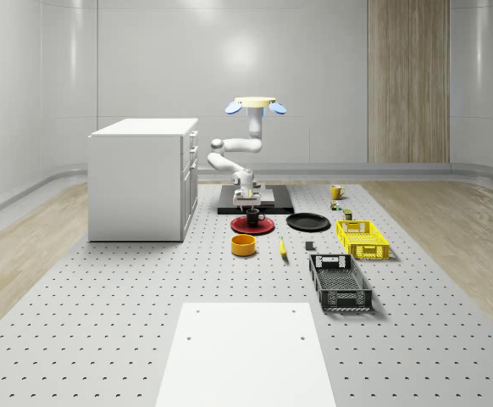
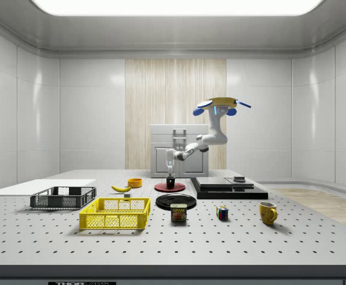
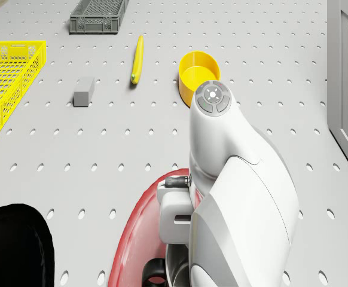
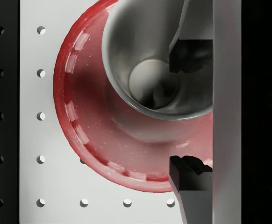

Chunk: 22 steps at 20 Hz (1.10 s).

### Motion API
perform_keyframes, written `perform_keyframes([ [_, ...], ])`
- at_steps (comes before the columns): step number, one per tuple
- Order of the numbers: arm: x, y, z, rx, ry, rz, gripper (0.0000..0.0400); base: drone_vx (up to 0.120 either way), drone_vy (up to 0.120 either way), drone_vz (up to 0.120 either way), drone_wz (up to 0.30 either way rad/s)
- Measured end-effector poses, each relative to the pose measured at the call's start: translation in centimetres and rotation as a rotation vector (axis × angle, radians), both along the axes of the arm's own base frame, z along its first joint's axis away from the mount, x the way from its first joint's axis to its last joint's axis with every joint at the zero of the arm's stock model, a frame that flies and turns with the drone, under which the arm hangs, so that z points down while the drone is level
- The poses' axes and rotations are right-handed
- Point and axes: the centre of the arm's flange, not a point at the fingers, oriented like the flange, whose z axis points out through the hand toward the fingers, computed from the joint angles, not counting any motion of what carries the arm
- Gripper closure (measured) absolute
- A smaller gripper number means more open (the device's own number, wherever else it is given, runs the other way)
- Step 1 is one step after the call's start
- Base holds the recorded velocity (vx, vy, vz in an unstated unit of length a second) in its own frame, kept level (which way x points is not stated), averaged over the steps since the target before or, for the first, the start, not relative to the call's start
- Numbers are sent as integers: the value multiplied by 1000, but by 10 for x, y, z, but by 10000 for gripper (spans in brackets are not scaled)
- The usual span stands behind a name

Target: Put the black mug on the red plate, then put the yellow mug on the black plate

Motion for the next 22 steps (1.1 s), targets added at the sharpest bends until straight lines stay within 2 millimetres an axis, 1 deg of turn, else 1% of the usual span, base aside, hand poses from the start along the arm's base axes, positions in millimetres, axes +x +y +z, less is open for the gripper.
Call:
perform_keyframes([
  [1, 0, 0, -2, 0, 0, 0, 77, 0, 0, 0, 0],
  [3, 0, 0, -8, 0, 0, 0, 46, 0, 0, 0, 0],
  [7, 0, 0, -24, 0, 0, 0, 17, 0, 0, 0, 0],
  [11, 0, 0, -39, 0, 0, 0, 6, 0, 0, 110, 0],
  [13, 0, 0, -43, 0, 0, 0, 4, 0, 80, 100, 0],
  [17, 0, 0, -49, 0, 0, 0, 1, -120, 120, 10, 0],
  [21, 0, 0, -51, 0, 0, 0, 1, -120, 120, 120, 0],
  [22, 0, 0, -51, 0, 0, 0, 0, -120, 120, 40, 0],
])
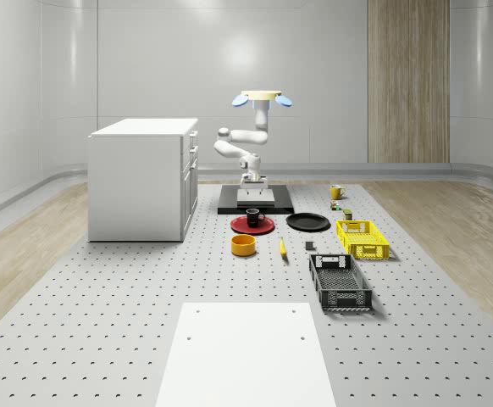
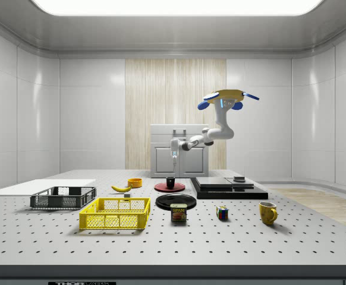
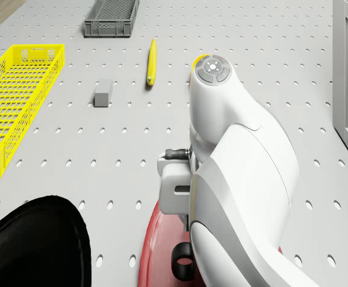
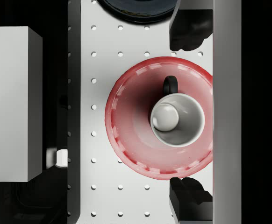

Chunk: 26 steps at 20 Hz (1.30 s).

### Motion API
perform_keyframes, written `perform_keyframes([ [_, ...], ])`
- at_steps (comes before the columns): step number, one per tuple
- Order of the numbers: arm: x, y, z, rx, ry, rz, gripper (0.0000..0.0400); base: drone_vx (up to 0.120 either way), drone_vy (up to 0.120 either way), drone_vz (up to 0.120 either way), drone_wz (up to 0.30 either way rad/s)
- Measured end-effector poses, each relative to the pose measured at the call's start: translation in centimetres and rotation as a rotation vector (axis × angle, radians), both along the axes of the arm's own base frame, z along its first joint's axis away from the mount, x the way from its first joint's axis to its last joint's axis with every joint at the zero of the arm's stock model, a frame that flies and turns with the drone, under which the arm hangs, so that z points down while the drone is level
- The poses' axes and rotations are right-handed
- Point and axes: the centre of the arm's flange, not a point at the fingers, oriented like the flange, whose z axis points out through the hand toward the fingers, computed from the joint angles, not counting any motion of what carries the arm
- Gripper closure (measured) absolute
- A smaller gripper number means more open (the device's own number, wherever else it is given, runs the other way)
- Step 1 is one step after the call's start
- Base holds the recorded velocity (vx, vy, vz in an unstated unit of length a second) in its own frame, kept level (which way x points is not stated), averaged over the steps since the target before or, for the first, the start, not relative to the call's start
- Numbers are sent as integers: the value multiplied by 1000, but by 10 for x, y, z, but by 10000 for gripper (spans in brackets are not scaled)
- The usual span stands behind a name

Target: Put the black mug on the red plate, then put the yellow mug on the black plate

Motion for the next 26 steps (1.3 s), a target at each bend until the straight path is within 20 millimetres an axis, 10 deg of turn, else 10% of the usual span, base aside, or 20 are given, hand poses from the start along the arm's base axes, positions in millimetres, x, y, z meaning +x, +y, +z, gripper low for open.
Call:
perform_keyframes([
  [26, 0, 0, -1, 0, 0, 0, 0, -120, 120, 0, 0],
])
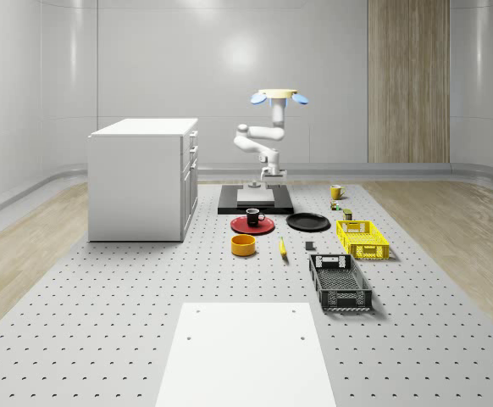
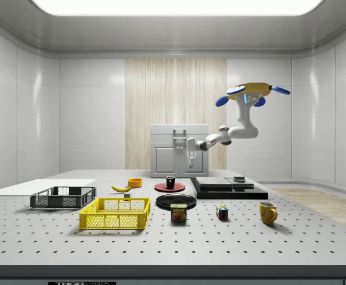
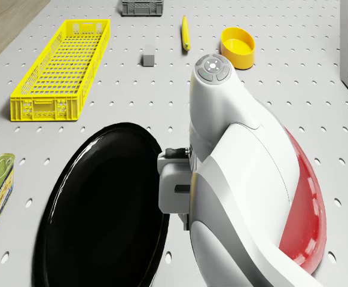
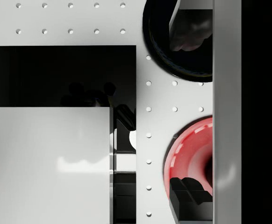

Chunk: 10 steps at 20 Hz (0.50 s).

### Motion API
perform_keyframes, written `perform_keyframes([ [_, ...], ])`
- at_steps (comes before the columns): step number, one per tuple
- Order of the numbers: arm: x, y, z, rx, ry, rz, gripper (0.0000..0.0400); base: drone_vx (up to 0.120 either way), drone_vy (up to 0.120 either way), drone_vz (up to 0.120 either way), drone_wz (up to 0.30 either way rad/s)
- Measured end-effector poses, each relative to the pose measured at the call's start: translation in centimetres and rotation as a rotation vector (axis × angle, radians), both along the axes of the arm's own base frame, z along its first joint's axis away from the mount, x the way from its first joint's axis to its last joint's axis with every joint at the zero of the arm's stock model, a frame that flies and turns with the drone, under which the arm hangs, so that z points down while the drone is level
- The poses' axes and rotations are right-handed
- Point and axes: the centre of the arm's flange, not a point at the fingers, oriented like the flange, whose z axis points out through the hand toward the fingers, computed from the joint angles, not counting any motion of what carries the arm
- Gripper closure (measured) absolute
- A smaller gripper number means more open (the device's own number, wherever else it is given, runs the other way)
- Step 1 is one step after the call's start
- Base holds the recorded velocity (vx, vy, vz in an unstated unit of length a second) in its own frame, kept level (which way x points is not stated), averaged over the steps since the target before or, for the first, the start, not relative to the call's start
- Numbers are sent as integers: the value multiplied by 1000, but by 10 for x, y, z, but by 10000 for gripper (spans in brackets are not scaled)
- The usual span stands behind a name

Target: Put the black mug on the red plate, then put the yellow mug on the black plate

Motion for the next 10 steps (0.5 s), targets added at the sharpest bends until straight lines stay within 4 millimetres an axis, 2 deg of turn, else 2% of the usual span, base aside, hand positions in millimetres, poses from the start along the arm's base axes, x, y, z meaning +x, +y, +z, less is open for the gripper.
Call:
perform_keyframes([
  [10, 0, 0, 0, 0, 0, 0, 0, -120, 120, 0, 0],
])
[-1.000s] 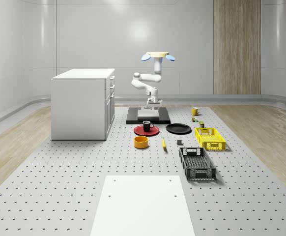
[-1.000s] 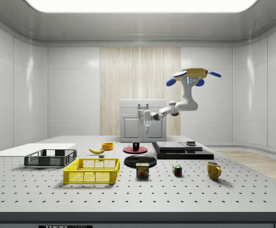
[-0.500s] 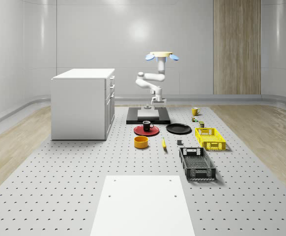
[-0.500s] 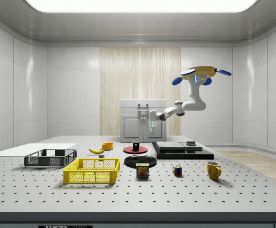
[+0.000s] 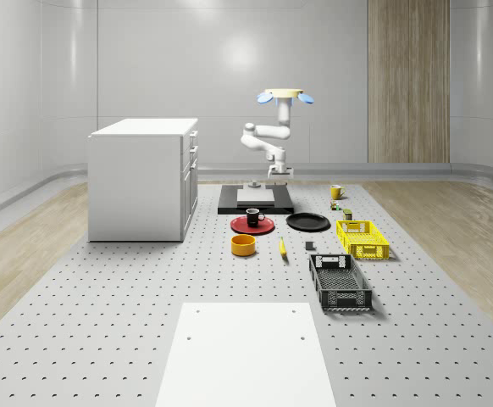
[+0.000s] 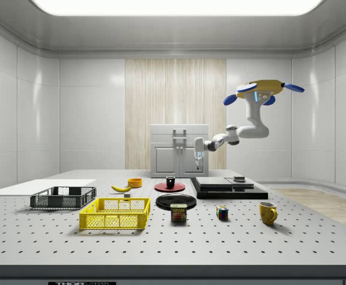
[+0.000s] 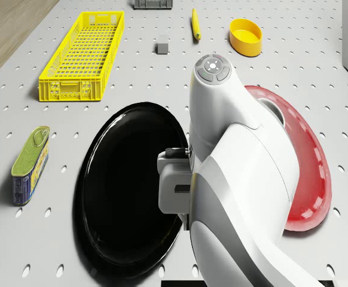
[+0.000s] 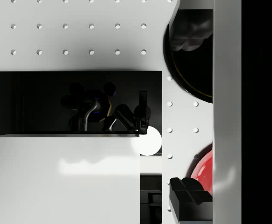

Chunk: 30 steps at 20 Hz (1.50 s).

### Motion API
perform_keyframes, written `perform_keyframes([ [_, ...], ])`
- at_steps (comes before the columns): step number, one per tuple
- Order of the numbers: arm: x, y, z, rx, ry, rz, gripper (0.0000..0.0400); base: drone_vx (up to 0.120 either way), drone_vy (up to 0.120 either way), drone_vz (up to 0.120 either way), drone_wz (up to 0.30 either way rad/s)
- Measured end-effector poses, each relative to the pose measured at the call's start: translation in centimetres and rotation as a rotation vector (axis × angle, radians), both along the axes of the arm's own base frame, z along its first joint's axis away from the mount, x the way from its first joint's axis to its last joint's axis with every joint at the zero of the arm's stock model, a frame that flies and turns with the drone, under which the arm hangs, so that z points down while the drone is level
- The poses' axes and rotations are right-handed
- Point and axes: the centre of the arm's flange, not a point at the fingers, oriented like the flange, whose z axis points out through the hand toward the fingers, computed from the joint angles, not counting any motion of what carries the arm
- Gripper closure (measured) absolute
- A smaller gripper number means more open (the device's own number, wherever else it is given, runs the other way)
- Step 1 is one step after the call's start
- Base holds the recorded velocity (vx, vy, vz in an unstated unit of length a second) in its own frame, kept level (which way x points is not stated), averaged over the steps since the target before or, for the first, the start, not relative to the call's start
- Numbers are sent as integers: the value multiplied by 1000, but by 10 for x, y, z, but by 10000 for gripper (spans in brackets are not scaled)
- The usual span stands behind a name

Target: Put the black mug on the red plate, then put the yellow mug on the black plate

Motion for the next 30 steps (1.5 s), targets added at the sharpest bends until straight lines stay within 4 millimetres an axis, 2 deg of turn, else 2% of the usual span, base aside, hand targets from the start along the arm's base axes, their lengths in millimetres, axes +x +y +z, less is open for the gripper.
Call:
perform_keyframes([
  [30, 0, 0, 0, 0, 0, 0, 0, -120, 120, 0, 0],
])
